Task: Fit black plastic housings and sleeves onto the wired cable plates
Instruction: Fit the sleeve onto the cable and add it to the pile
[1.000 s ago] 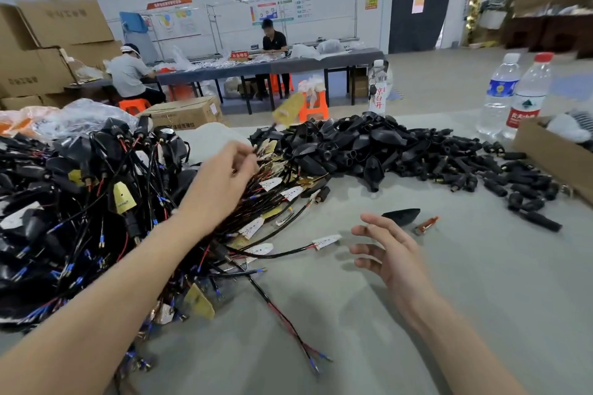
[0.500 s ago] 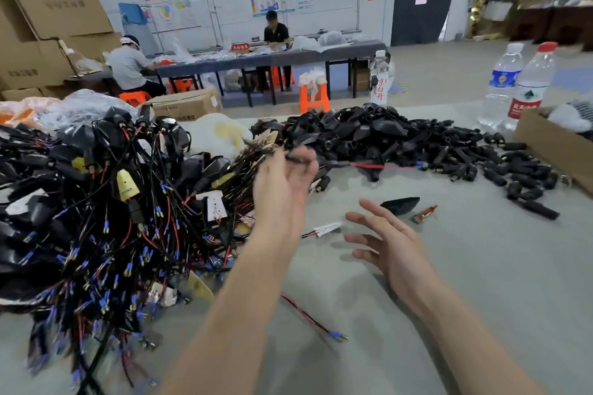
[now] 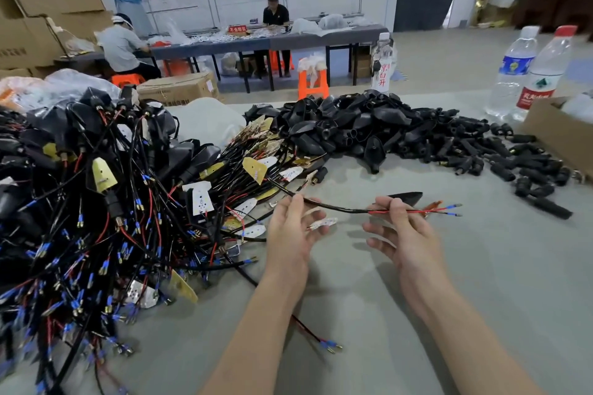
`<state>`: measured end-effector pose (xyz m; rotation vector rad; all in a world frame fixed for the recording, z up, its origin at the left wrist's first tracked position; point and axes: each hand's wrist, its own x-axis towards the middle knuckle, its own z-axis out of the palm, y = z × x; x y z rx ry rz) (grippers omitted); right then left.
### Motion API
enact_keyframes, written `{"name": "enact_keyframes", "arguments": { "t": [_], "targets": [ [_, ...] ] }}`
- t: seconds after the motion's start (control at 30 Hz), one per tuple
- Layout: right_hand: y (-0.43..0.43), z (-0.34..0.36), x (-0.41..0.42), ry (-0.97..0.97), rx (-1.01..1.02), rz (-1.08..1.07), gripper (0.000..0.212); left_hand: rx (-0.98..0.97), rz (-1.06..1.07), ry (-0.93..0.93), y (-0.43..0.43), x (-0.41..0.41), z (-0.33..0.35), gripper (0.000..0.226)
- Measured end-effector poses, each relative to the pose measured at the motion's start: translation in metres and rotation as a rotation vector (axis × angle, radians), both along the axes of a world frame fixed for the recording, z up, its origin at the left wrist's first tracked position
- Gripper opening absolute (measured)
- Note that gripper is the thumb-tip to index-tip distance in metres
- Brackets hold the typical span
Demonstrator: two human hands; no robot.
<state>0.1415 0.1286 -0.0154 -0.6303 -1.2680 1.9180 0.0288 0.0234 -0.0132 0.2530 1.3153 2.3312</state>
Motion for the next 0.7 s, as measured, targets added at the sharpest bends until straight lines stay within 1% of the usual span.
{"name": "enact_keyframes", "arguments": {
  "t": [0.1, 0.17, 0.27, 0.37, 0.43, 0.47, 0.53, 0.63, 0.67, 0.7],
  "targets": [
    [0.001, -0.001, 0.000, -0.007, -0.004, 0.031, 0.028, -0.145, -0.049, 0.169, 0.005, 0.011, -0.002, 0.013],
    [-0.002, -0.001, -0.001, -0.012, 0.026, 0.067, 0.029, -0.207, -0.103, 0.273, 0.007, 0.020, -0.002, 0.012],
    [-0.006, -0.002, -0.002, -0.031, 0.081, 0.094, 0.029, -0.217, -0.159, 0.301, 0.007, 0.025, -0.001, 0.008],
    [-0.004, -0.002, -0.002, -0.052, 0.099, 0.079, 0.028, -0.227, -0.190, 0.292, 0.007, 0.024, 0.000, 0.007],
    [-0.003, -0.003, -0.002, -0.076, 0.153, 0.064, 0.024, -0.228, -0.200, 0.296, 0.007, 0.024, -0.001, 0.006],
    [-0.002, -0.004, -0.002, -0.105, 0.224, 0.045, 0.021, -0.224, -0.203, 0.299, 0.007, 0.024, -0.001, 0.006],
    [0.003, -0.008, -0.002, -0.238, 0.498, -0.023, 0.017, -0.203, -0.206, 0.308, 0.005, 0.024, -0.002, 0.005],
    [0.016, -0.014, 0.003, -0.575, 1.003, -0.162, 0.039, -0.176, -0.203, 0.325, 0.003, 0.022, -0.002, 0.006],
    [0.021, -0.017, 0.004, -0.704, 1.128, -0.199, 0.046, -0.172, -0.201, 0.329, 0.003, 0.021, -0.001, 0.006],
    [0.025, -0.020, 0.006, -0.828, 1.201, -0.221, 0.051, -0.172, -0.202, 0.334, 0.002, 0.021, -0.001, 0.006]
  ]
}}
